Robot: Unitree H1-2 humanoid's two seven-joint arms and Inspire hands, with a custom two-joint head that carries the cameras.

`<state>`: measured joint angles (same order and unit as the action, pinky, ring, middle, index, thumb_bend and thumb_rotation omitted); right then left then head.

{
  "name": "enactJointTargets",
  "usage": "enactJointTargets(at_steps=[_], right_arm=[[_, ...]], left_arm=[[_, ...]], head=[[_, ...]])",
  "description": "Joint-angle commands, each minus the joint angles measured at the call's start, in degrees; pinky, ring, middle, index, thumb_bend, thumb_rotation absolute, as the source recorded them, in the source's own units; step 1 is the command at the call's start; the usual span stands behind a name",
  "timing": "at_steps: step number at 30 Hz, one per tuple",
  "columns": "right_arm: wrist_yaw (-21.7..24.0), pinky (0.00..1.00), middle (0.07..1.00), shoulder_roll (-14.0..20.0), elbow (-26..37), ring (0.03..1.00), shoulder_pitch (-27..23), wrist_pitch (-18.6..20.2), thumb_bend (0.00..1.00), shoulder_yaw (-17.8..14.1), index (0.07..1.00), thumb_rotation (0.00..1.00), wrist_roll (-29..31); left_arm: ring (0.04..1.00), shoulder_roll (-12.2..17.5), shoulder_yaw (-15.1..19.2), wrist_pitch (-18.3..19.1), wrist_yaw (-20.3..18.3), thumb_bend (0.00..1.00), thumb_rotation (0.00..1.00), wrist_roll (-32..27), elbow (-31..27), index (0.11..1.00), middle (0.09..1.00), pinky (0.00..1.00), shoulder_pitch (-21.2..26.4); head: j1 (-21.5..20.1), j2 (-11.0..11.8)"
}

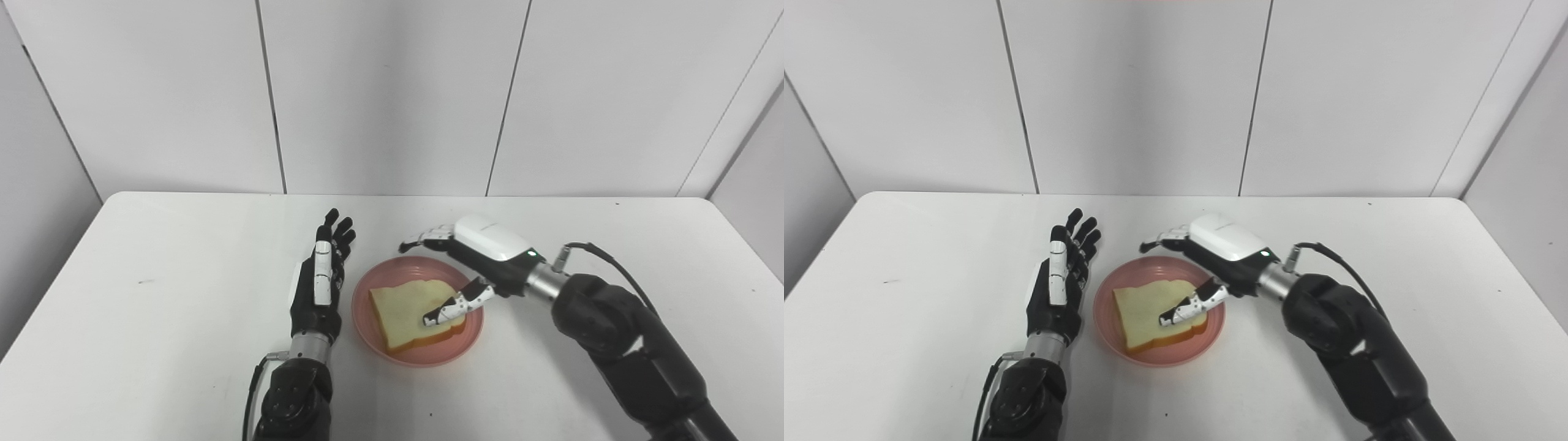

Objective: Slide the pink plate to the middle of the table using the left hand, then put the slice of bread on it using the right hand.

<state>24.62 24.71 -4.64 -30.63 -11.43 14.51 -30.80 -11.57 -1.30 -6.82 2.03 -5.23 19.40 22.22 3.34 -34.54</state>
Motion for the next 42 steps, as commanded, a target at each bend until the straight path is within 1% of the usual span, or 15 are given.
enactJointTargets(at_steps=[1, 6, 8, 11, 14, 16, 20, 21, 24, 25, 27, 30, 33, 37, 42], right_arm=[[-1.6, 0.80, 0.870, -0.2, 2.1, 0.876, -0.9, 0.8, 0.71, -1.5, 0.821, 0.58, 2.1], [-3.0, 0.82, 0.892, -0.7, 0.2, 0.891, -0.3, -0.7, 0.73, -2.5, 0.847, 0.61, 4.2], [-3.5, 0.81, 0.899, -0.8, -0.2, 0.897, 0.0, -1.5, 0.73, -3.0, 0.850, 0.59, 5.3], [-4.7, 0.79, 0.910, -0.9, -1.0, 0.905, 0.5, -2.6, 0.71, -3.7, 0.875, 0.60, 6.7], [-6.1, 0.82, 0.948, -1.8, -1.0, 0.944, 2.1, -1.2, 0.72, -4.9, 0.909, 0.62, 8.3], [-7.2, 0.85, 0.972, -3.0, -0.9, 0.968, 3.4, -0.1, 0.72, -6.1, 0.933, 0.65, 10.0], [-9.0, 0.89, 0.999, -6.2, 0.1, 0.993, 6.2, 2.2, 0.76, -8.6, 0.990, 0.77, 13.7], [-9.5, 0.91, 1.000, -7.1, 0.5, 0.998, 6.8, 2.6, 0.76, -9.1, 0.997, 0.80, 14.4], [-12.1, 0.96, 1.000, -10.0, 1.4, 1.000, 8.6, 3.2, 0.74, -10.5, 1.000, 0.85, 15.5], [-13.0, 0.98, 1.000, -10.9, 1.6, 1.000, 9.1, 3.4, 0.73, -10.9, 1.000, 0.90, 15.6], [-14.3, 1.00, 1.000, -12.1, 1.5, 1.000, 9.6, 3.2, 0.72, -11.4, 1.000, 0.94, 15.9], [-16.1, 1.00, 1.000, -14.6, 0.2, 1.000, 10.4, 2.5, 0.70, -13.1, 1.000, 0.95, 19.3], [-16.4, 1.00, 1.000, -16.6, -1.0, 1.000, 10.9, 1.7, 0.68, -14.4, 1.000, 0.95, 24.0], [-16.2, 1.00, 1.000, -18.5, -1.9, 1.000, 11.7, 2.3, 0.71, -15.8, 1.000, 0.92, 29.5], [-17.3, 1.00, 1.000, -18.9, -2.7, 1.000, 12.1, 0.4, 0.69, -15.9, 1.000, 0.92, 30.0]], left_arm=[[0.941, -0.1, -0.2, -0.7, -0.8, 0.72, 1.00, -0.1, -1.8, 0.947, 0.934, 1.00, 1.6], [0.937, 0.0, -0.2, -0.4, -0.7, 0.73, 1.00, -0.2, -1.7, 0.944, 0.929, 0.99, 1.5], [0.938, 0.1, -0.3, -0.5, -0.8, 0.73, 1.00, -0.2, -1.6, 0.944, 0.930, 0.99, 1.4], [0.943, 0.1, -0.4, -0.4, -0.9, 0.73, 1.00, -0.3, -1.6, 0.946, 0.934, 0.99, 1.3], [0.943, 0.2, -0.4, -0.5, -1.0, 0.73, 1.00, -0.5, -1.6, 0.944, 0.934, 0.99, 1.2], [0.946, 0.3, -0.5, -0.6, -1.2, 0.72, 1.00, -0.4, -1.5, 0.945, 0.936, 1.00, 1.0], [0.946, 0.6, -0.7, -0.6, -1.3, 0.74, 1.00, 0.2, -1.8, 0.945, 0.942, 0.99, 0.5], [0.944, 0.7, -0.8, -0.5, -1.3, 0.74, 1.00, 0.4, -2.1, 0.945, 0.943, 0.99, 0.3], [0.948, 1.3, -1.3, -0.2, -1.6, 0.74, 1.00, 0.8, -3.0, 0.947, 0.948, 0.99, -0.6], [0.952, 1.5, -1.4, -0.1, -1.8, 0.74, 1.00, 0.9, -3.3, 0.949, 0.953, 0.99, -1.0], [0.958, 1.8, -1.6, 0.0, -1.9, 0.75, 1.00, 1.1, -3.7, 0.950, 0.957, 0.99, -1.4], [0.968, 2.2, -1.9, 0.1, -2.0, 0.76, 1.00, 1.5, -4.2, 0.953, 0.963, 1.00, -2.2], [0.987, 2.8, -2.5, -0.5, -2.6, 0.74, 1.00, 1.7, -4.6, 0.956, 0.977, 1.00, -2.7], [1.000, 2.9, -2.9, -0.7, -3.0, 0.73, 1.00, 1.9, -5.0, 0.958, 0.986, 1.00, -3.4], [1.000, 2.9, -3.2, -0.8, -3.0, 0.72, 1.00, 2.1, -5.4, 0.962, 0.996, 1.00, -4.0]], head=[[0.0, 0.0], [0.0, 0.1], [0.0, 0.1], [0.0, 0.2], [0.1, 0.5], [0.1, 0.6], [0.1, 0.8], [0.1, 0.8], [0.0, 0.9], [0.0, 1.0], [0.1, 1.2], [-0.2, 1.4], [-0.2, 1.7], [0.0, 2.0], [0.3, 2.4]])
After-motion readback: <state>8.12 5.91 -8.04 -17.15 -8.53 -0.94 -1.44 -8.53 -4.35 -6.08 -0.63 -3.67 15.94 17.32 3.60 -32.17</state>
